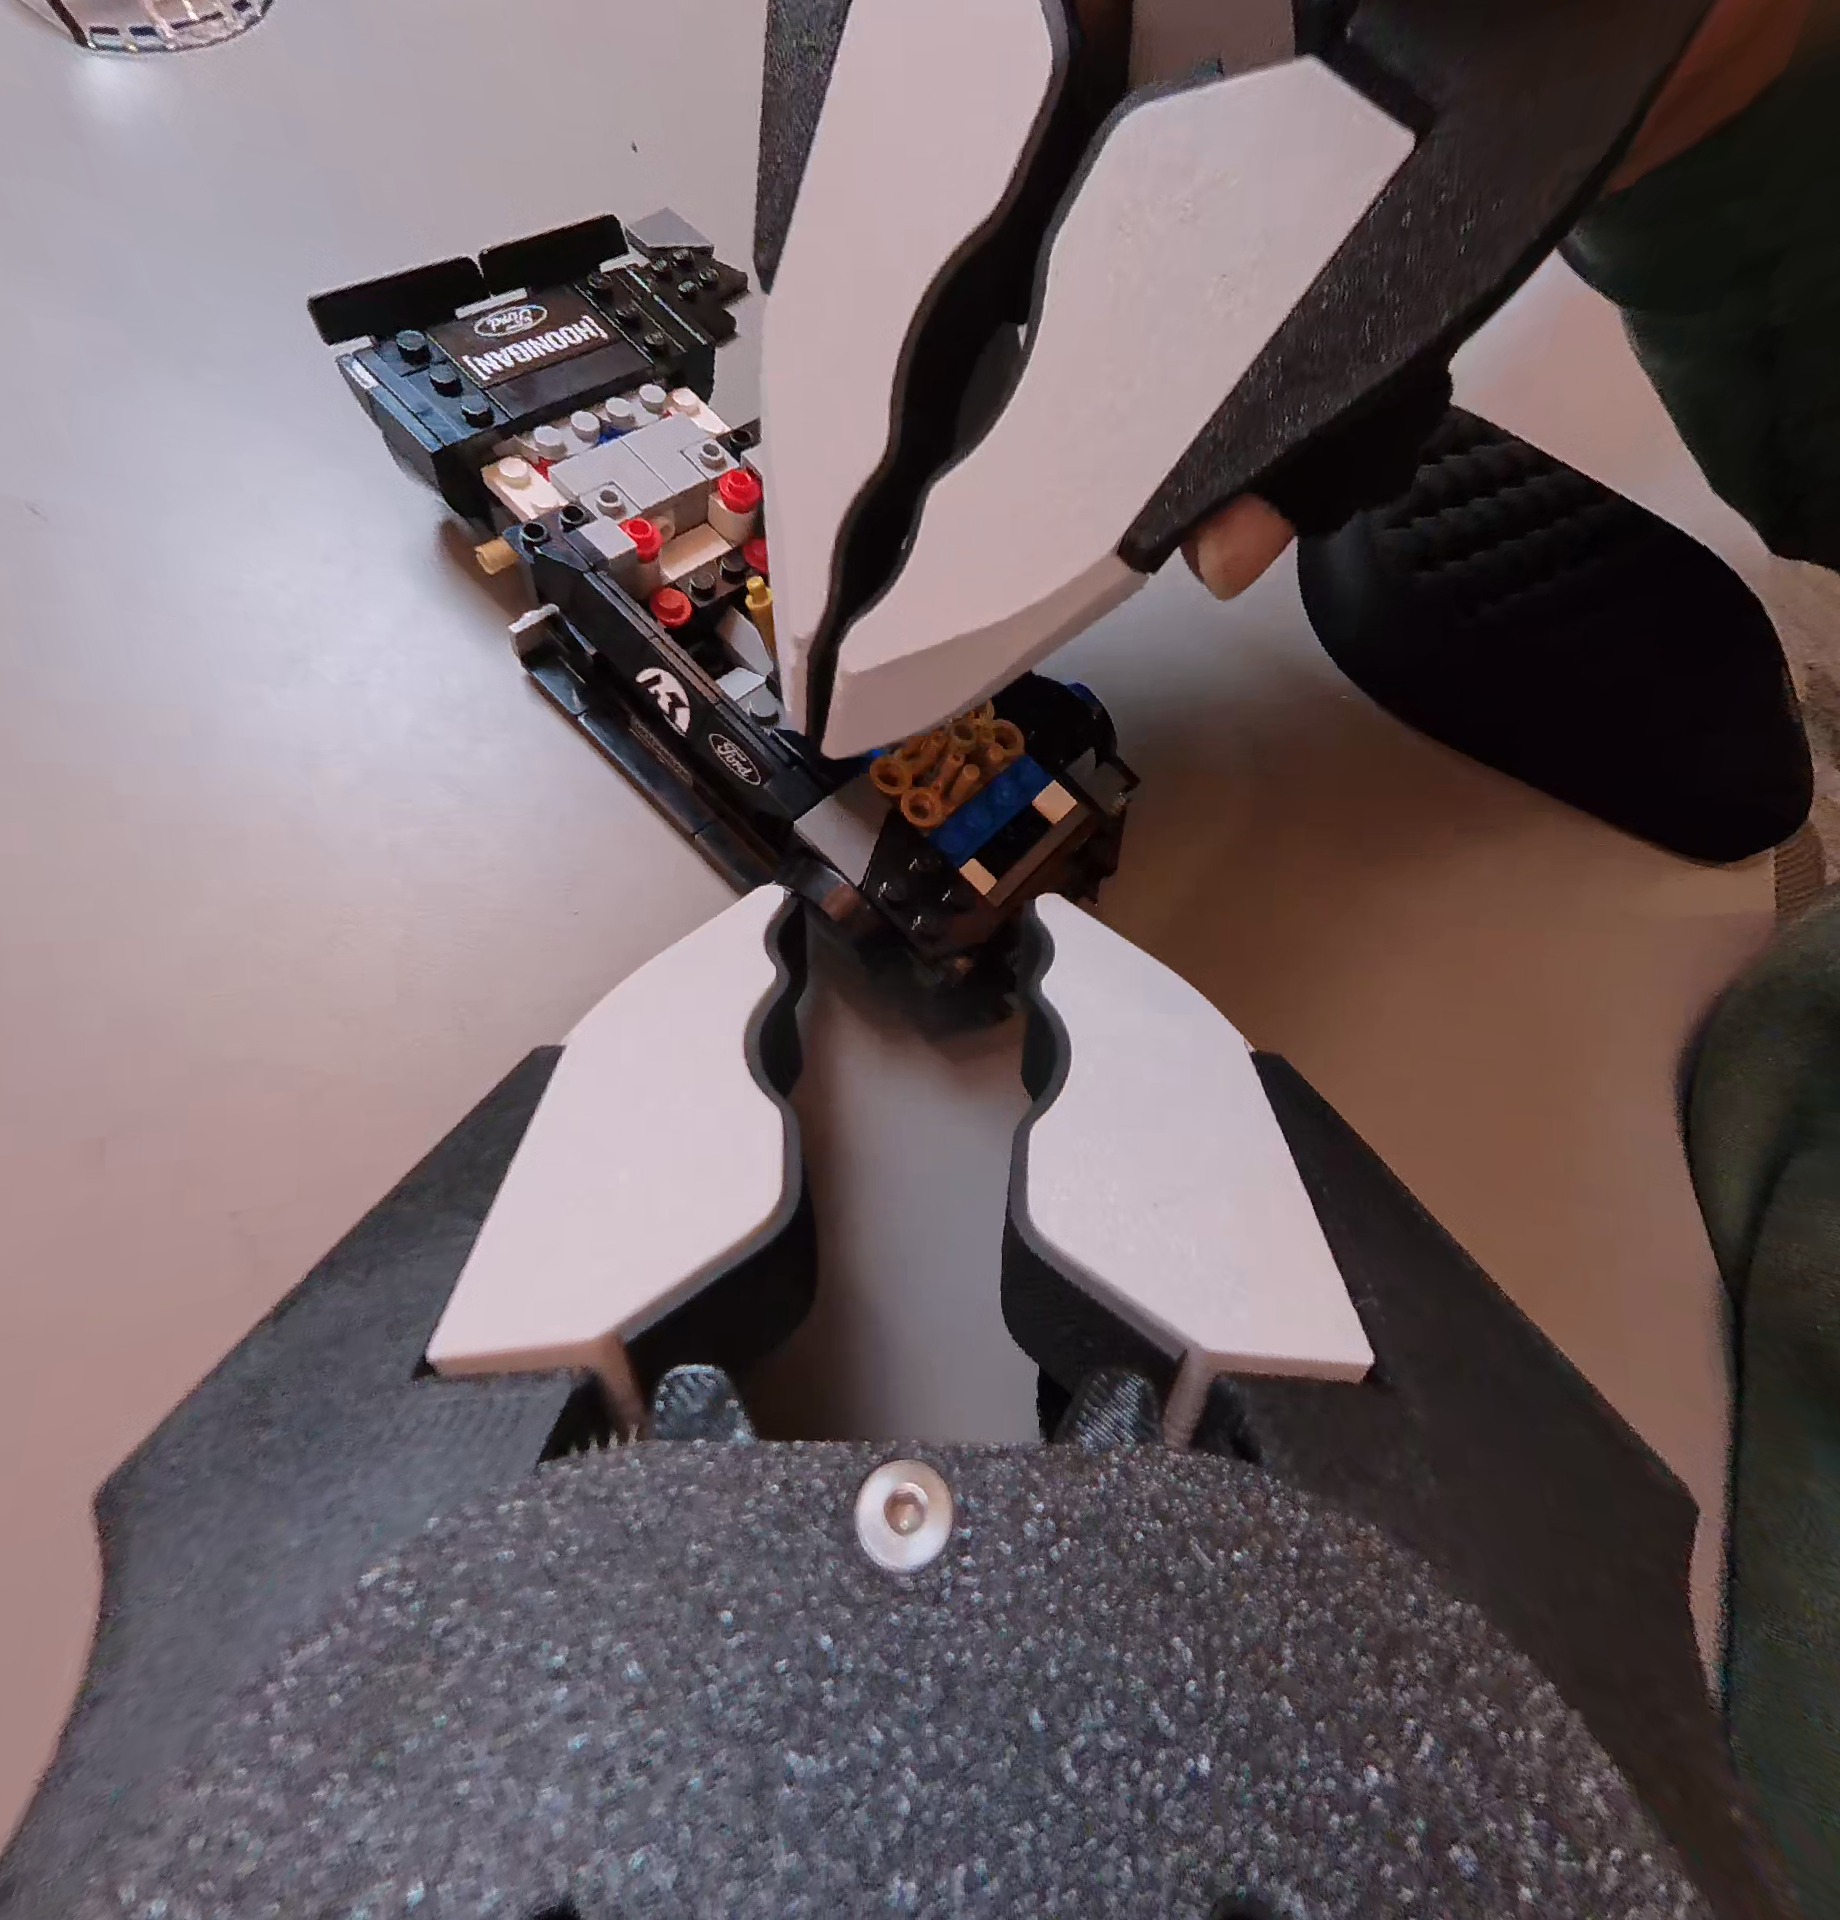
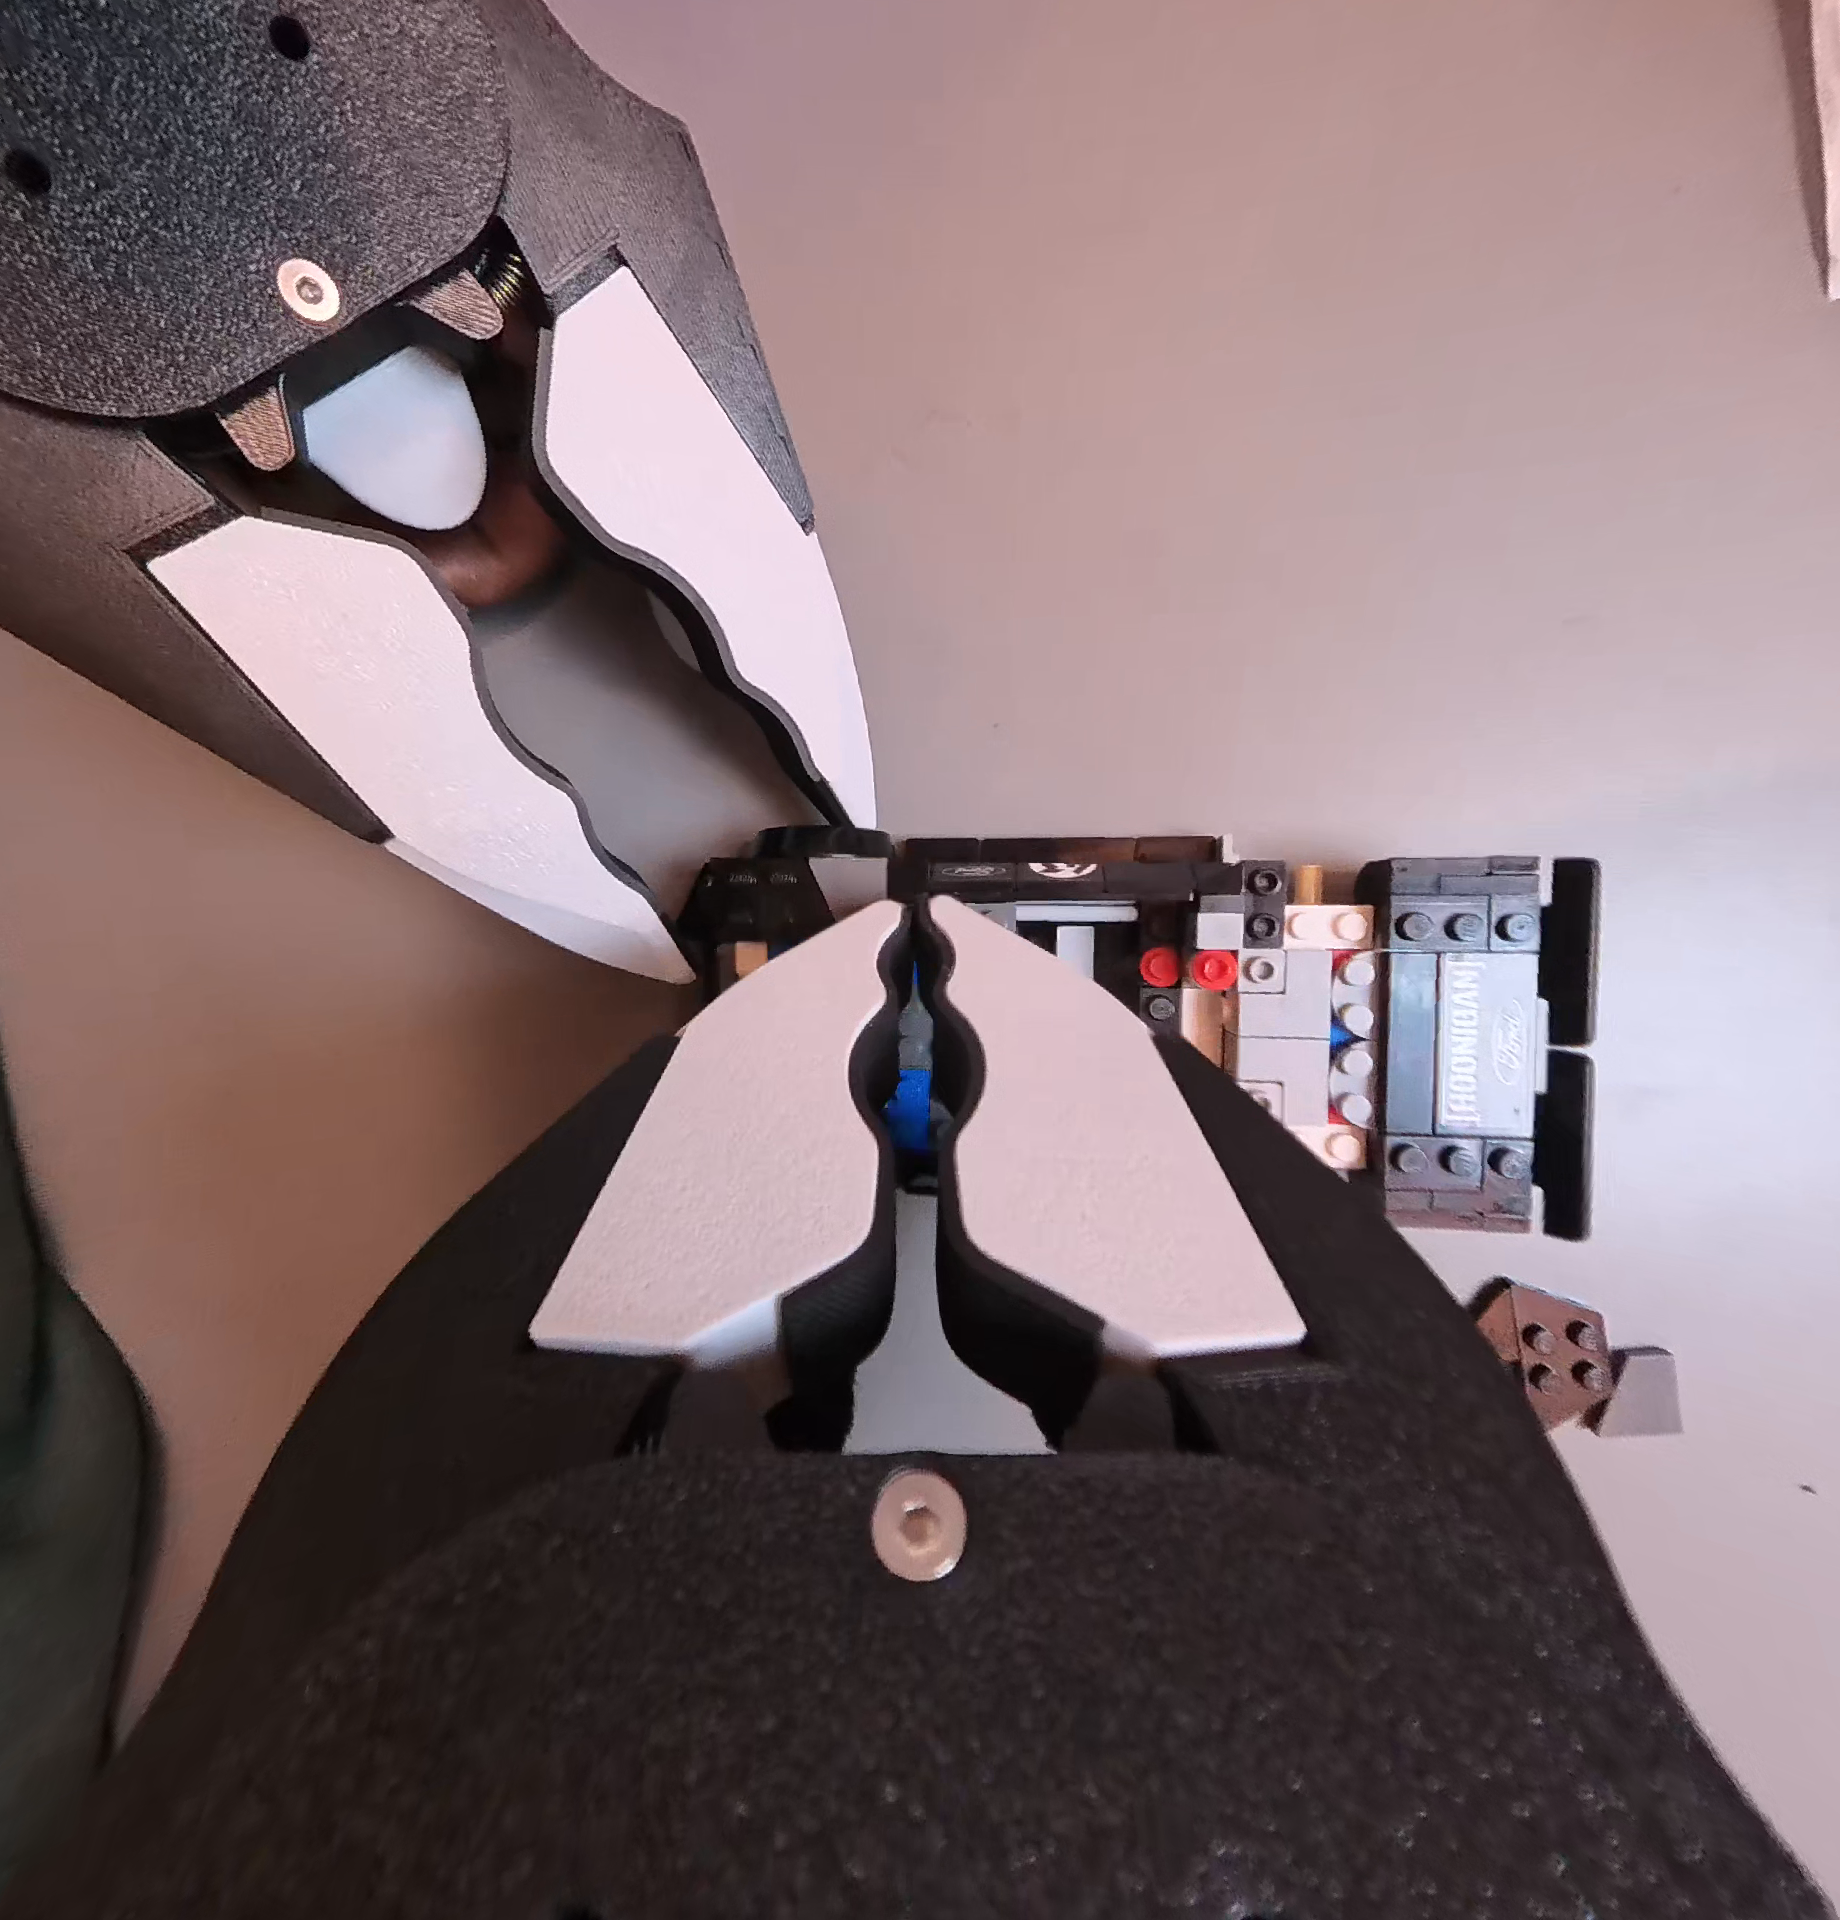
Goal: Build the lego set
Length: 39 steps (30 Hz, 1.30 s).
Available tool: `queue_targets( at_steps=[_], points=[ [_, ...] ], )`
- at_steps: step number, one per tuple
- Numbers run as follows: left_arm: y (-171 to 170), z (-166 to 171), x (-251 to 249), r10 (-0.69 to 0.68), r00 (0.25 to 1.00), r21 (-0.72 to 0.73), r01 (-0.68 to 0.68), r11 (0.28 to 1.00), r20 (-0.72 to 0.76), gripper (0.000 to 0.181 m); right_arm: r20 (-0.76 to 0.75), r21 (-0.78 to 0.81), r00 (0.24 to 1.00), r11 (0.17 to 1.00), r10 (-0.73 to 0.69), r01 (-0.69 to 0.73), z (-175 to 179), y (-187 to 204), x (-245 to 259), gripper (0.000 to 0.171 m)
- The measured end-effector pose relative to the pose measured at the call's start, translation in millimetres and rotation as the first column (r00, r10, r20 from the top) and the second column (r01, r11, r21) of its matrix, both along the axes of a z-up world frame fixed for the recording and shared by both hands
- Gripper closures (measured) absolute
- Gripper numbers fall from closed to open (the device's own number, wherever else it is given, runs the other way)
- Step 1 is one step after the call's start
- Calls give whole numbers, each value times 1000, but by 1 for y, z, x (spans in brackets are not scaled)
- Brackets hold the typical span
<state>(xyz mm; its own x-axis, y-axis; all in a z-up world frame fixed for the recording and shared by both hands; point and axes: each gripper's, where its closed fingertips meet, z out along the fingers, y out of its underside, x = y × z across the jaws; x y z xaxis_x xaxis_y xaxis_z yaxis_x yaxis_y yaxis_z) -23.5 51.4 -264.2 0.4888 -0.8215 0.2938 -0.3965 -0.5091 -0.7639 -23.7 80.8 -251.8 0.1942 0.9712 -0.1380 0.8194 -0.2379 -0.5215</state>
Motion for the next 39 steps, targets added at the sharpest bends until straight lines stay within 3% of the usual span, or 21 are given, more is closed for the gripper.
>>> queue_targets(
  at_steps=[39],
  points=[
    [-2, -4, 2, -11, 999, 15, 12, 1000, -30, 143, 189, 63, 977, 992, 93, -107, -8, -1, 2, 171]
  ],
)
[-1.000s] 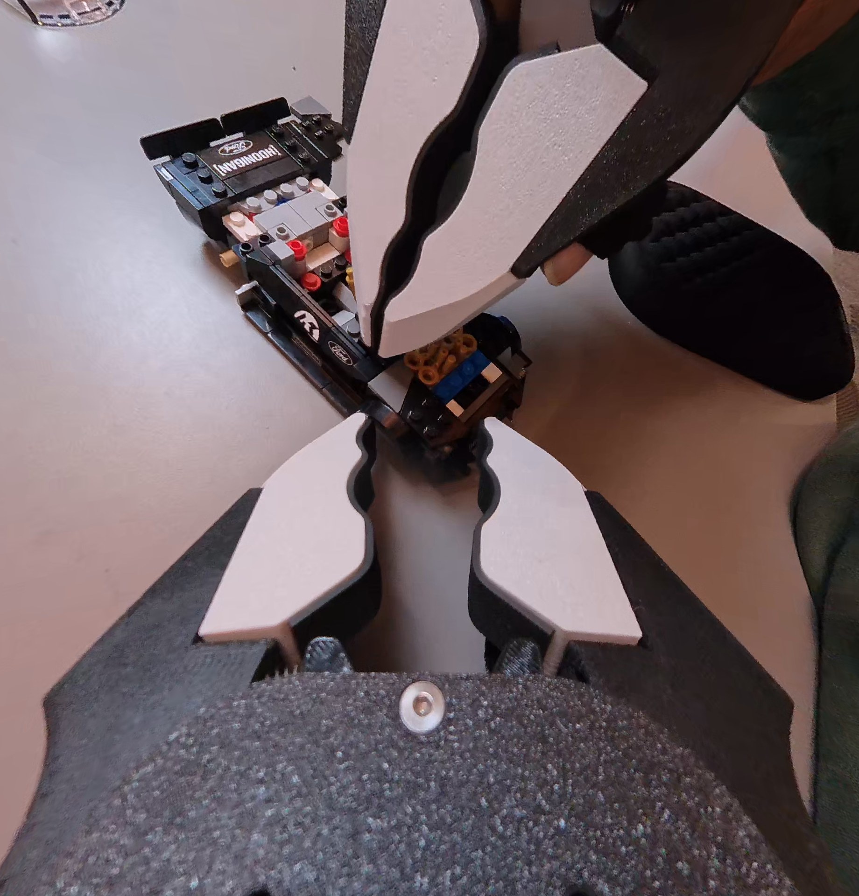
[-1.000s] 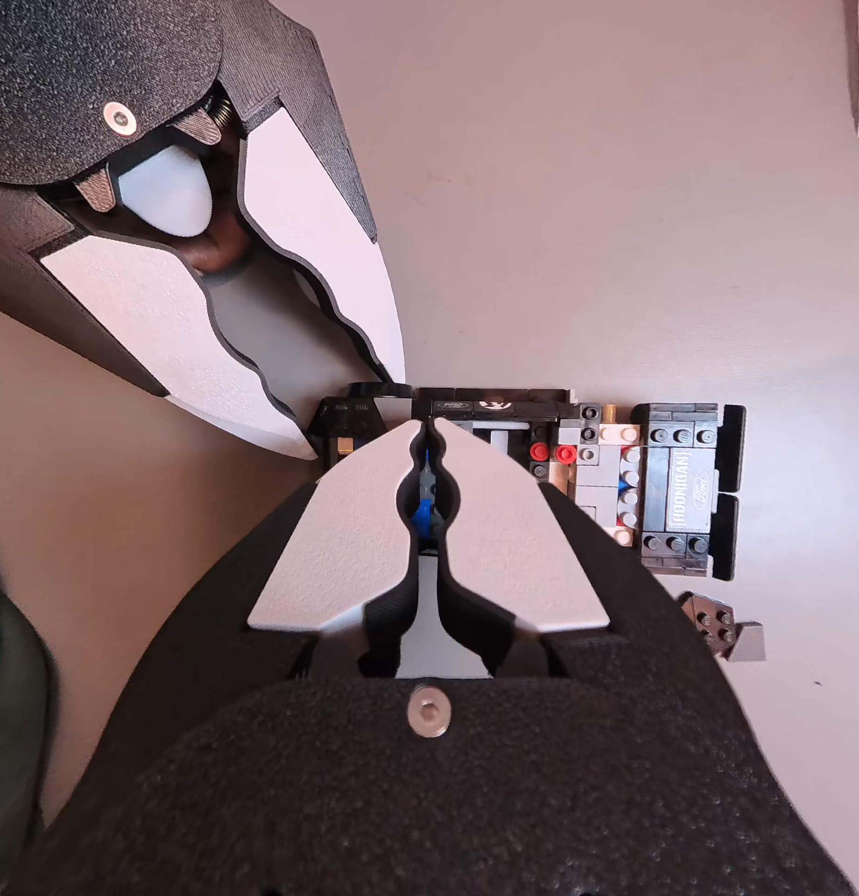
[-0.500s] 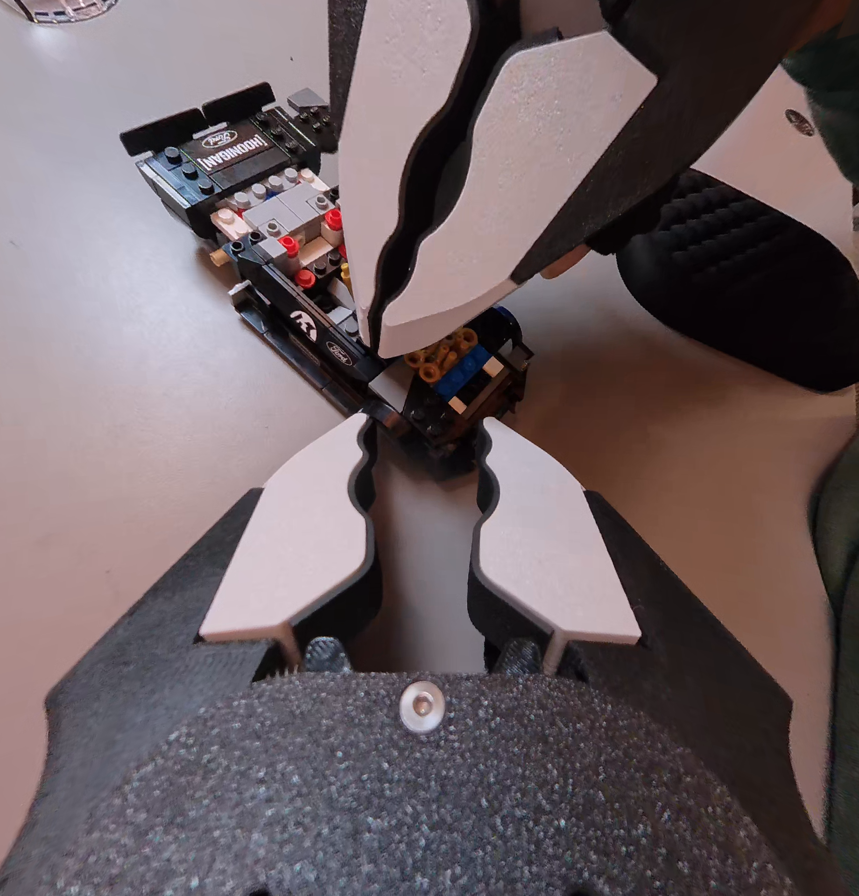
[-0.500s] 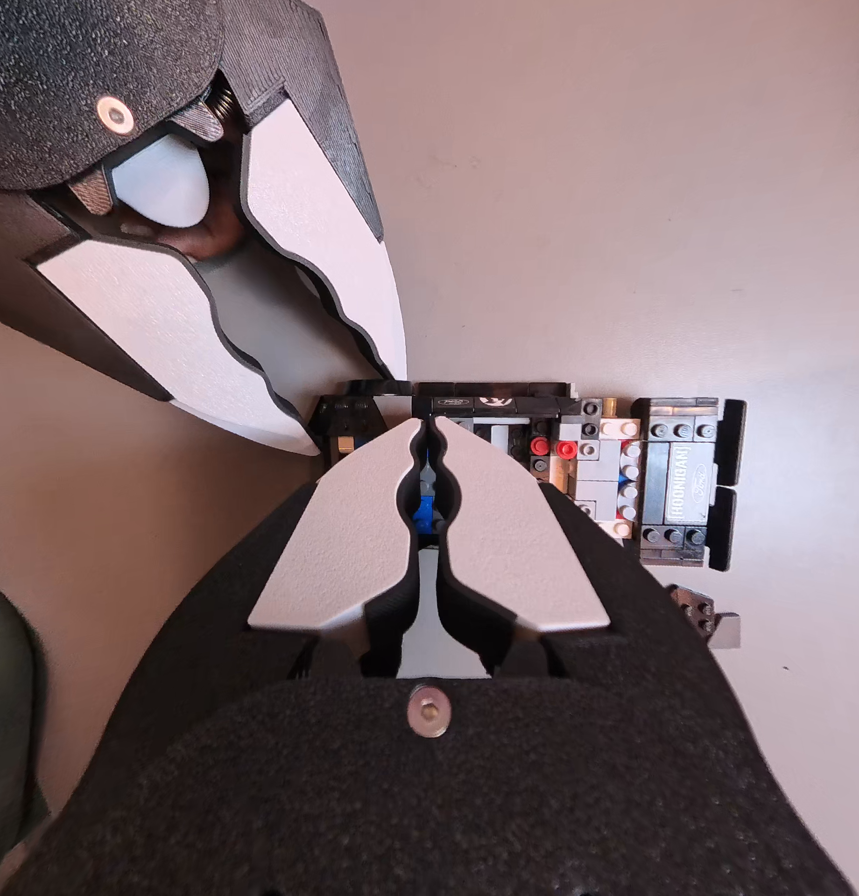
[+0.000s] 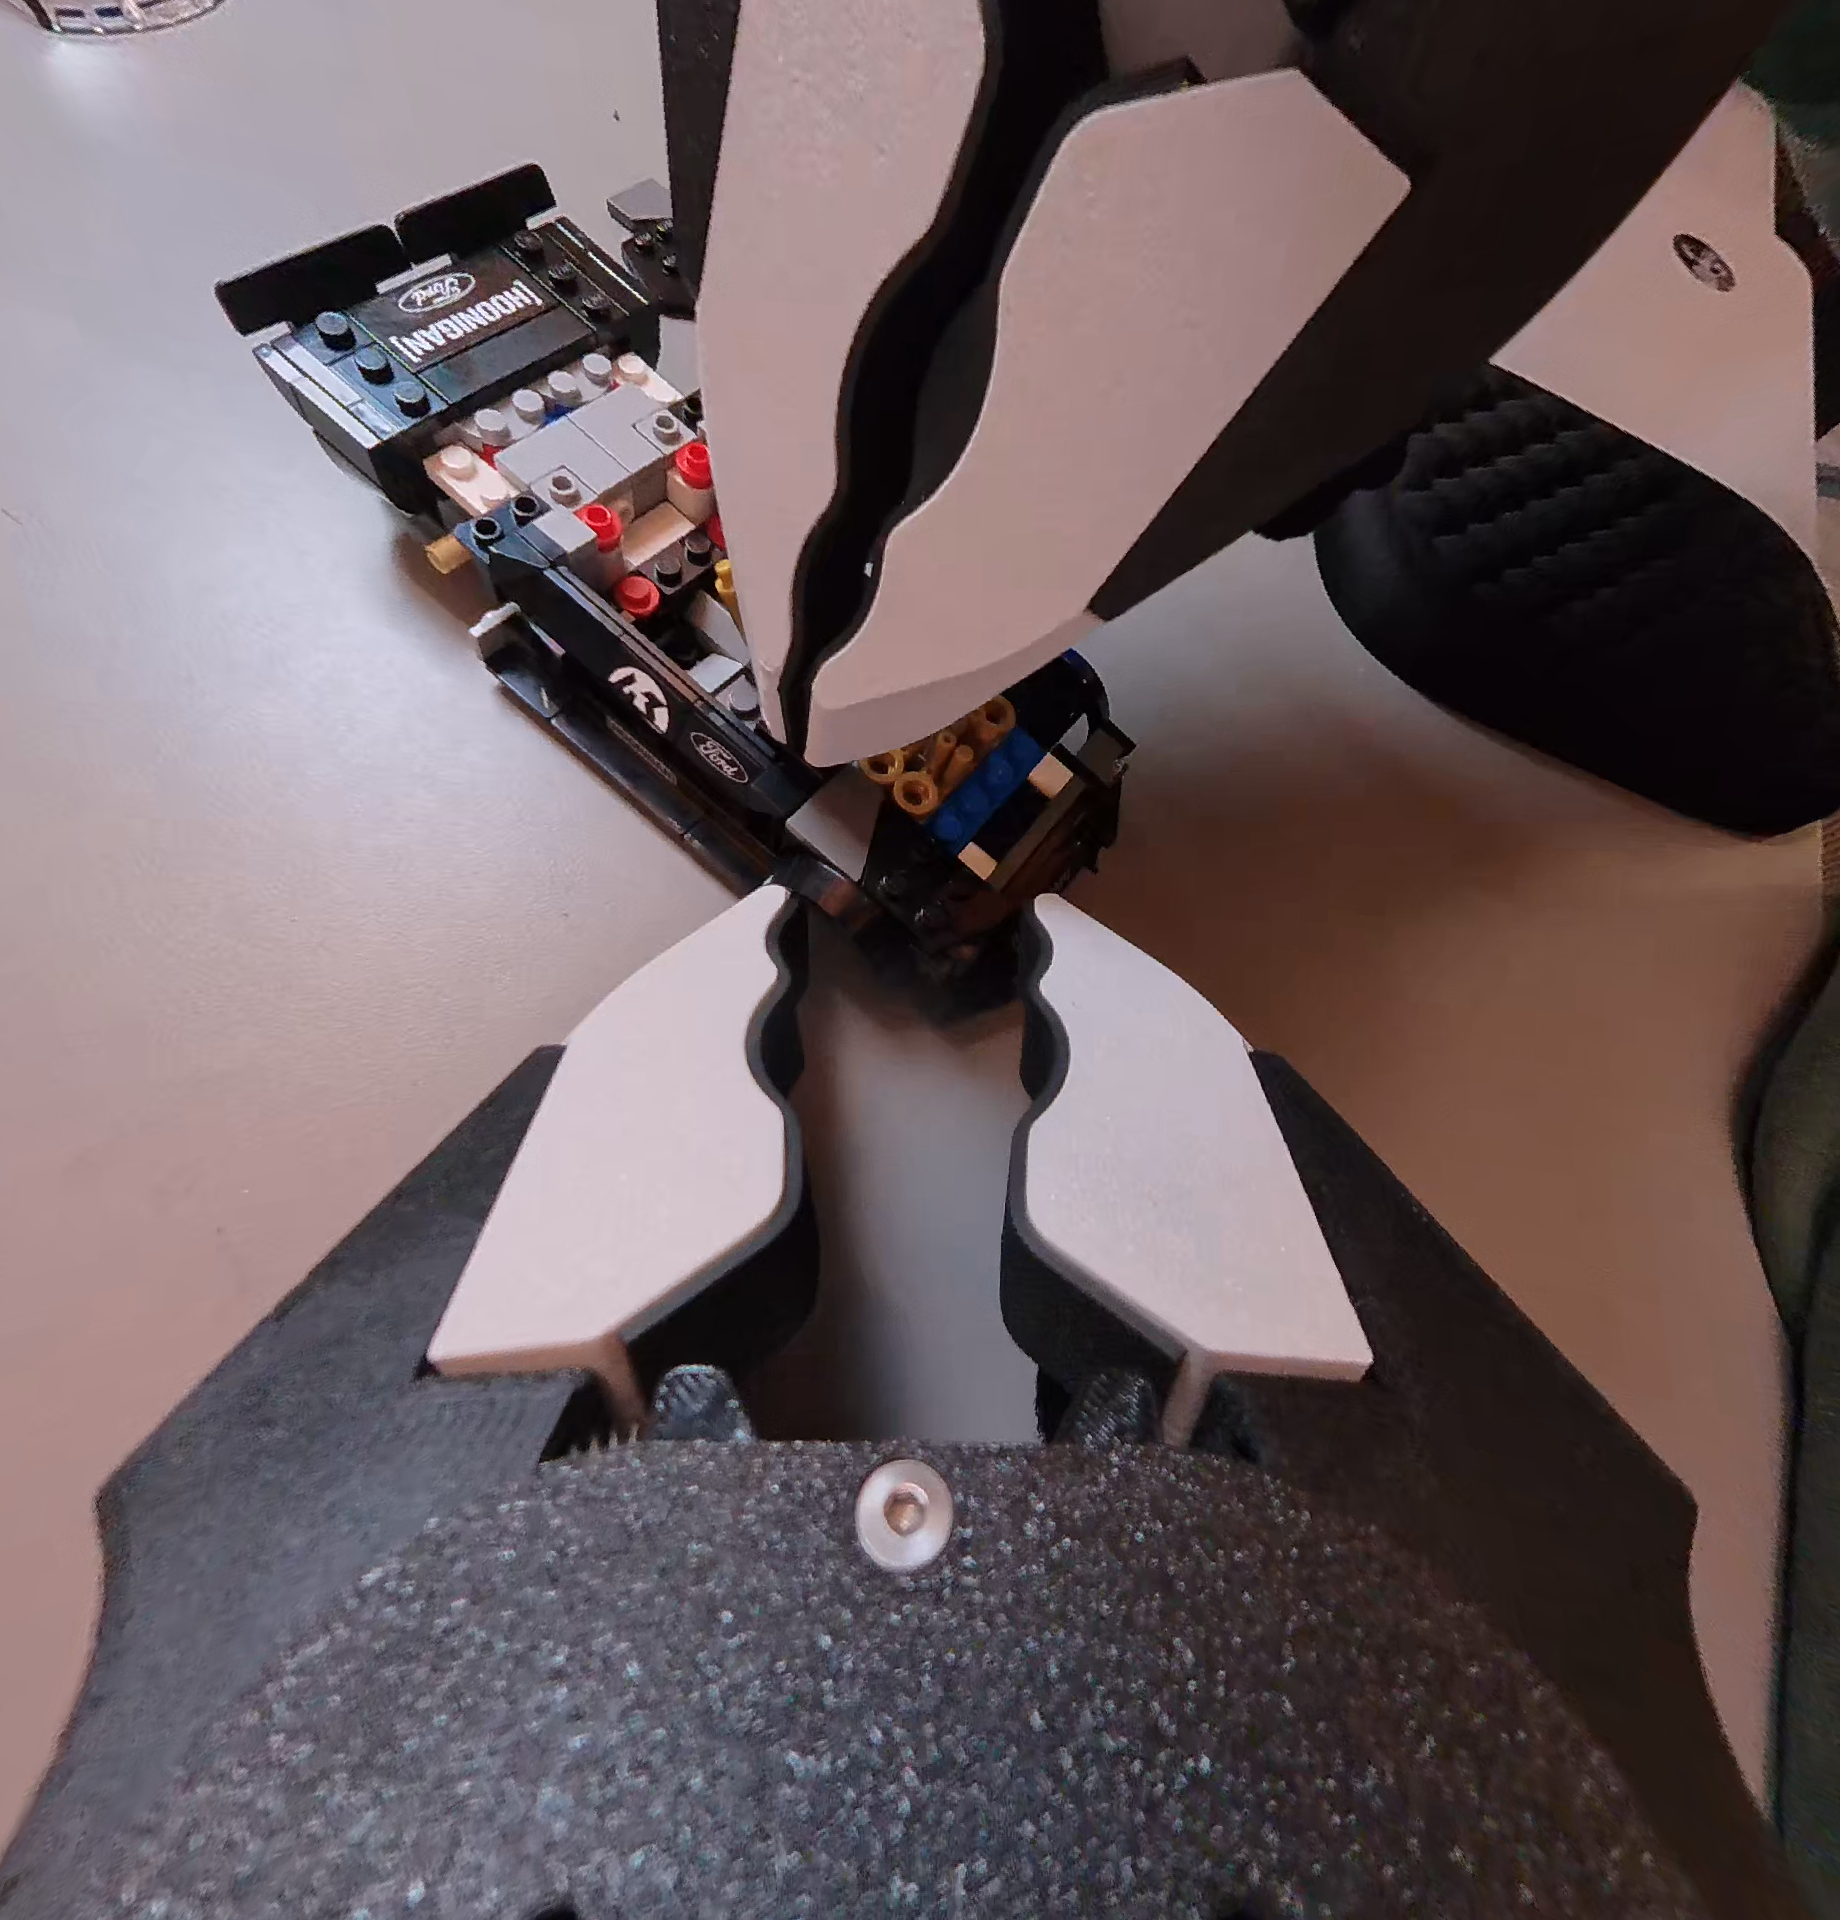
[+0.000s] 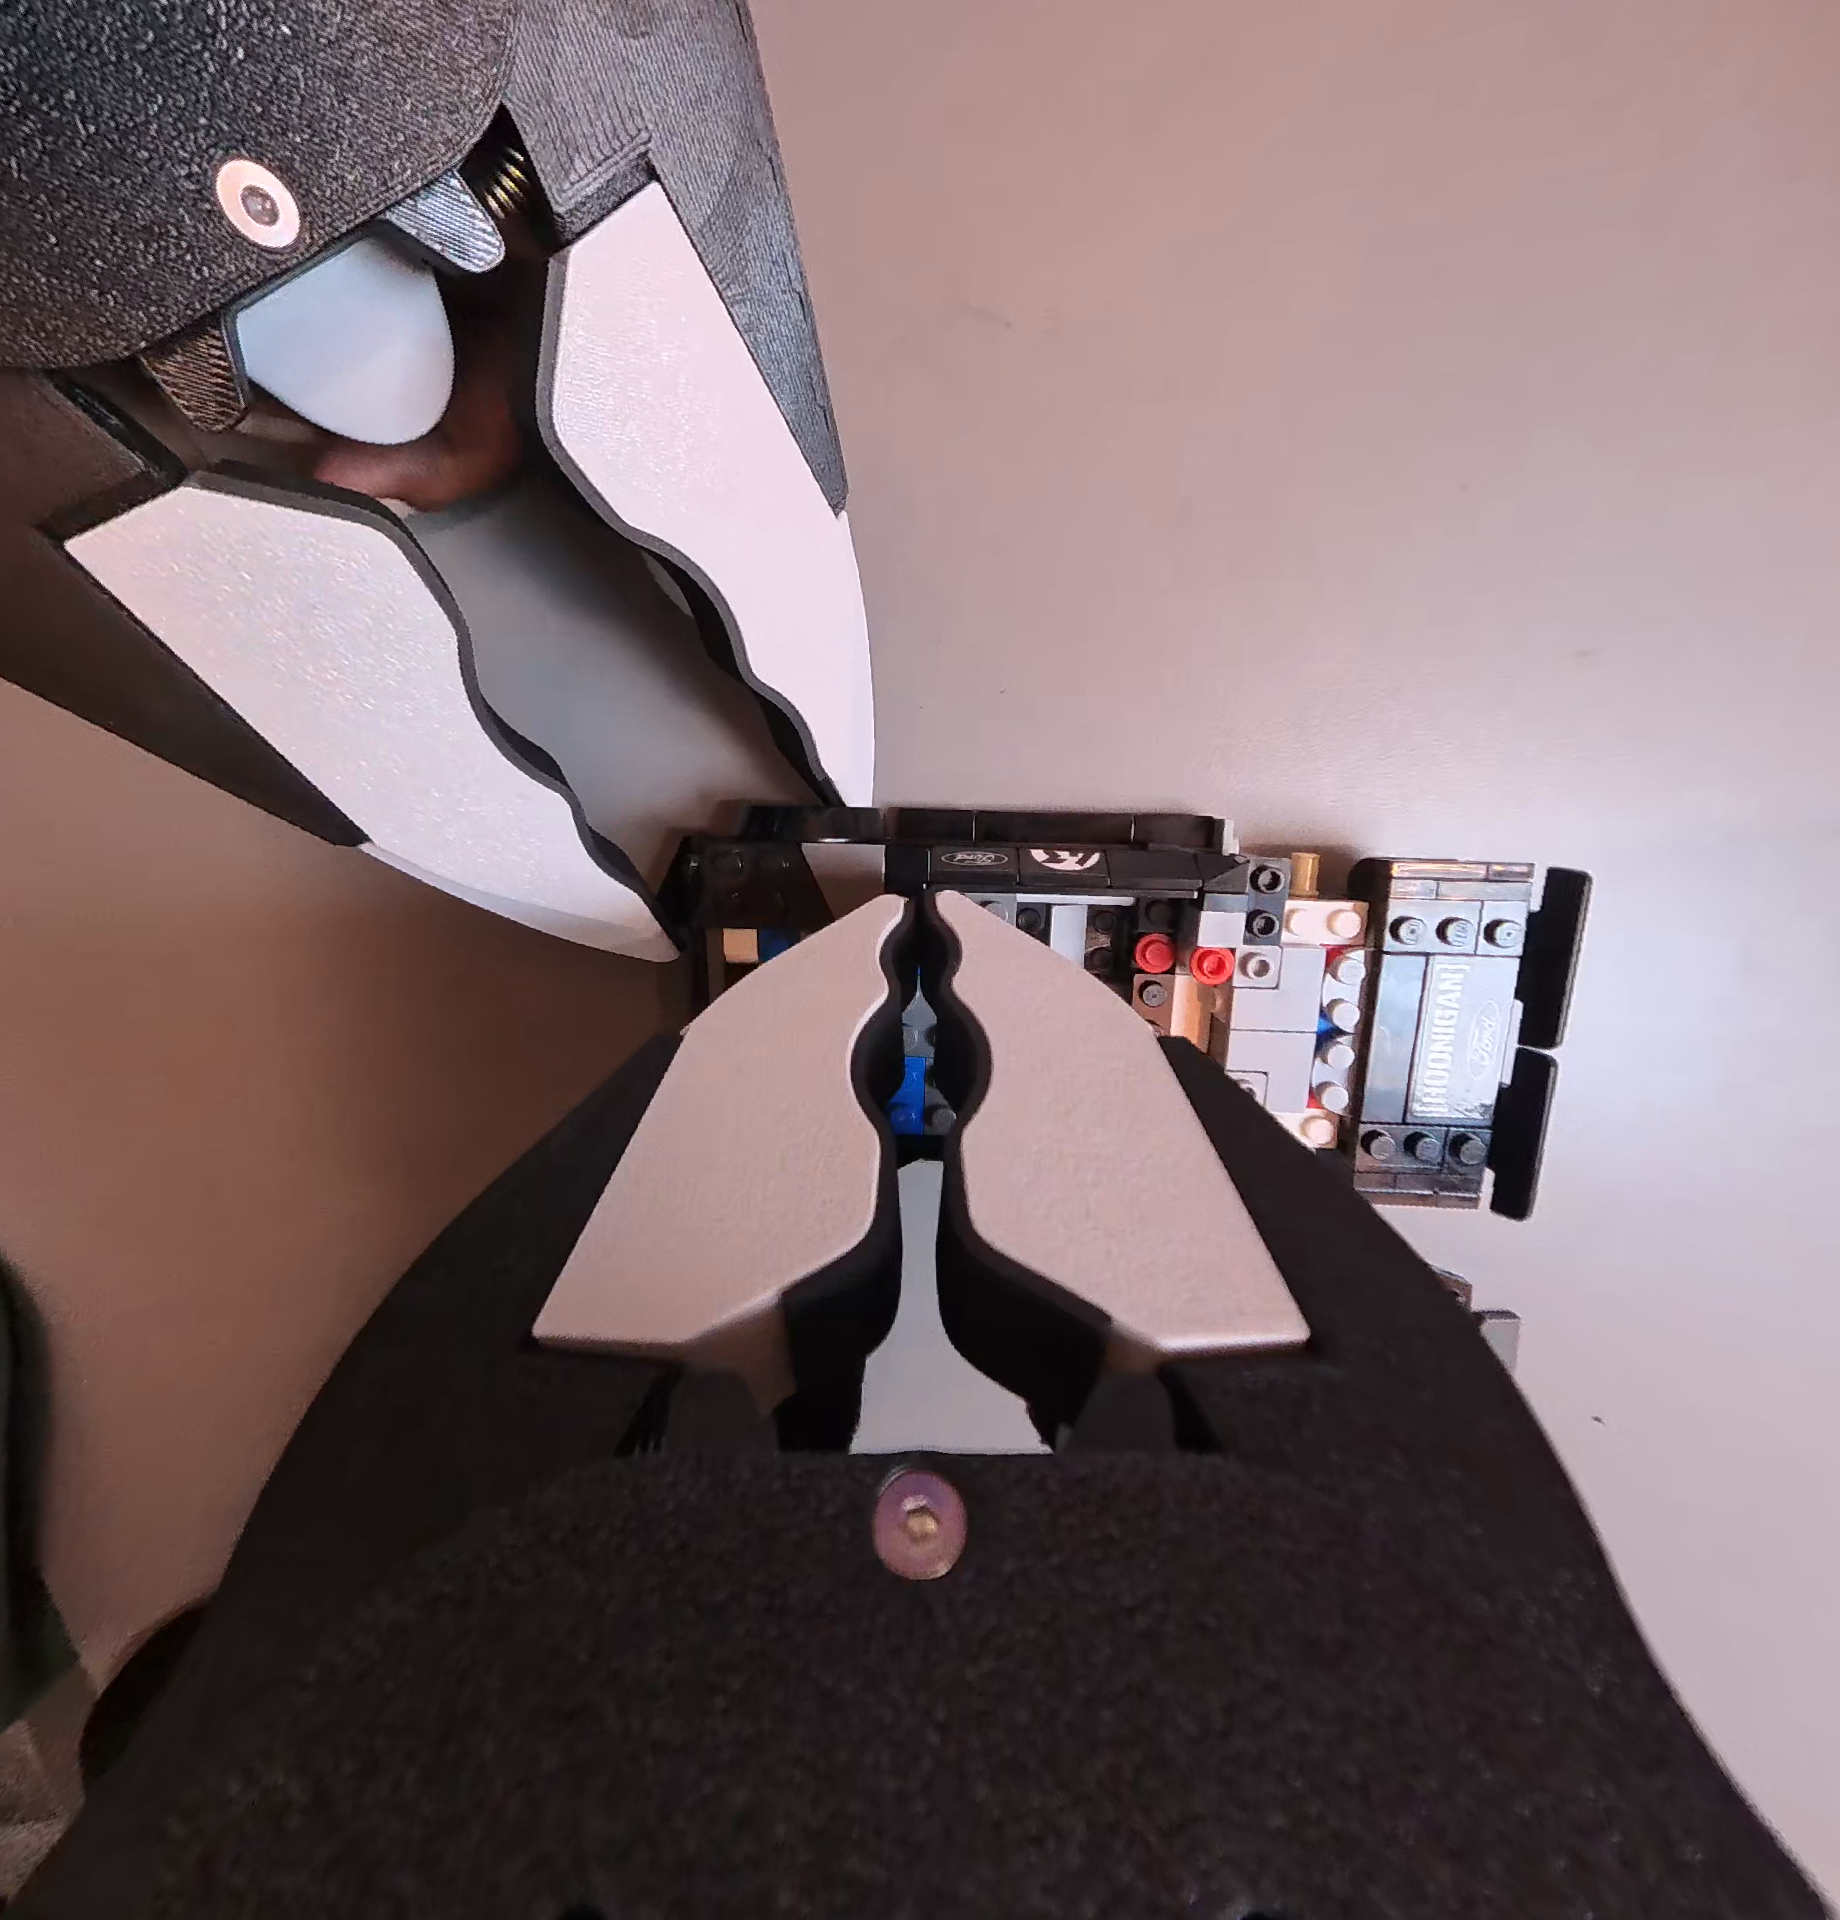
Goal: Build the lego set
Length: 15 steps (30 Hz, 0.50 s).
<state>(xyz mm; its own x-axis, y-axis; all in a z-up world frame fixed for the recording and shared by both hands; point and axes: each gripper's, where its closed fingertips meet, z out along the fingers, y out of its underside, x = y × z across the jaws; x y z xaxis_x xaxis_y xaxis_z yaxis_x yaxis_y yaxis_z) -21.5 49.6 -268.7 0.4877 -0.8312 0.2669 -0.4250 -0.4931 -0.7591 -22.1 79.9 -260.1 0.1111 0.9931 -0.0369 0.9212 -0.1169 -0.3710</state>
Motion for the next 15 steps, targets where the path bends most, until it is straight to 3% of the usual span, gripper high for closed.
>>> queue_targets(
  at_steps=[10, 15],
  points=[
    [0, 2, 1, 2, 999, -18, -2, 1000, 32, 143, -61, -62, 998, 998, -25, 21, 1, 1, -7, 171],
    [0, 2, 1, 0, 999, -22, 1, 1000, 43, 144, -189, -129, 979, 990, -83, 59, 15, 1, -6, 171]
  ],
)
